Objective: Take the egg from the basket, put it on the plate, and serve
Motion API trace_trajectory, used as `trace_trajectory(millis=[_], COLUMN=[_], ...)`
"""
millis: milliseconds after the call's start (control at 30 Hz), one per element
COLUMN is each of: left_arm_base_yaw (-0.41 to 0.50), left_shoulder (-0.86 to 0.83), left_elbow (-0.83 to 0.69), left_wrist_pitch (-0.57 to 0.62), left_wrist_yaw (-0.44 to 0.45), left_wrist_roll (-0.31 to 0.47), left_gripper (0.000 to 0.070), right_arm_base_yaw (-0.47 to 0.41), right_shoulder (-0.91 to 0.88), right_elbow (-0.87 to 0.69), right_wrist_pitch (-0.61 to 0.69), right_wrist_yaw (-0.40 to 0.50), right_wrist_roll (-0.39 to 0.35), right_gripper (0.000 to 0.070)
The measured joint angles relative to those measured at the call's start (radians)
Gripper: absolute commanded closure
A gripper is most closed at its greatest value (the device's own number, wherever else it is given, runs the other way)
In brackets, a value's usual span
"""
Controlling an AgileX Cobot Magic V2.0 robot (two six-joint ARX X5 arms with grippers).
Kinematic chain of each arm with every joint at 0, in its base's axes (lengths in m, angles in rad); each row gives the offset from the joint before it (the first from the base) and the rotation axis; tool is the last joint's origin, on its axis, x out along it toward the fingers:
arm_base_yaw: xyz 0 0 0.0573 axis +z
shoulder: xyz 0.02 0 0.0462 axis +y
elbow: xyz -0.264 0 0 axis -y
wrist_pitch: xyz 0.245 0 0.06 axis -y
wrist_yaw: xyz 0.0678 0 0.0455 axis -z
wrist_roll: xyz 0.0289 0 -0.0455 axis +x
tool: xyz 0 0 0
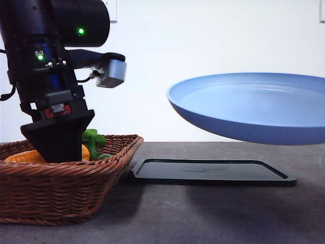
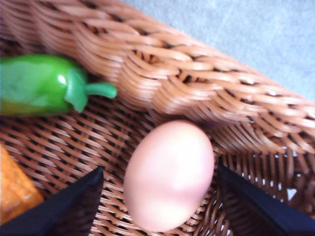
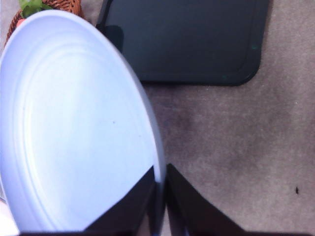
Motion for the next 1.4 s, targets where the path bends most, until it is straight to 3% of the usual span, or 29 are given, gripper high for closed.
trace_trajectory(millis=[333,567,700,1000,1100,1333,1400], left_arm_base_yaw=[0.000,0.000,0.000,0.000,-0.005,-0.060,-0.093], left_shoulder=[0.004,0.004,0.004,0.005,0.005,0.006,0.007], left_elbow=[0.000,0.001,0.031,0.327,0.421,0.480,0.480], left_wrist_pitch=[-0.001,-0.003,-0.071,-0.307,-0.302,-0.150,-0.115], left_wrist_yaw=[0.000,0.000,-0.001,0.006,0.058,0.370,0.391], left_wrist_roll=[0.002,0.002,0.002,-0.084,-0.148,-0.272,-0.284], left_gripper=[0.0432,0.0433,0.0433,0.0433,0.0432,0.0433,0.0433], right_arm_base_yaw=[0.000,0.000,0.000,0.000,0.000,0.000,0.000], right_shoulder=[0.000,0.000,0.000,0.002,0.008,0.066,0.084], right_elbow=[0.000,0.000,0.000,0.000,0.000,0.000,0.000], right_wrist_pitch=[0.000,0.000,0.000,-0.008,-0.022,-0.033,-0.033], right_wrist_yaw=[0.000,0.000,0.000,0.000,0.000,0.000,0.000], right_wrist_roll=[0.000,0.000,0.000,0.000,0.000,0.000,0.000], right_gripper=[0.0700,0.0700,0.0700,0.0700,0.0700,0.0700,0.0700])
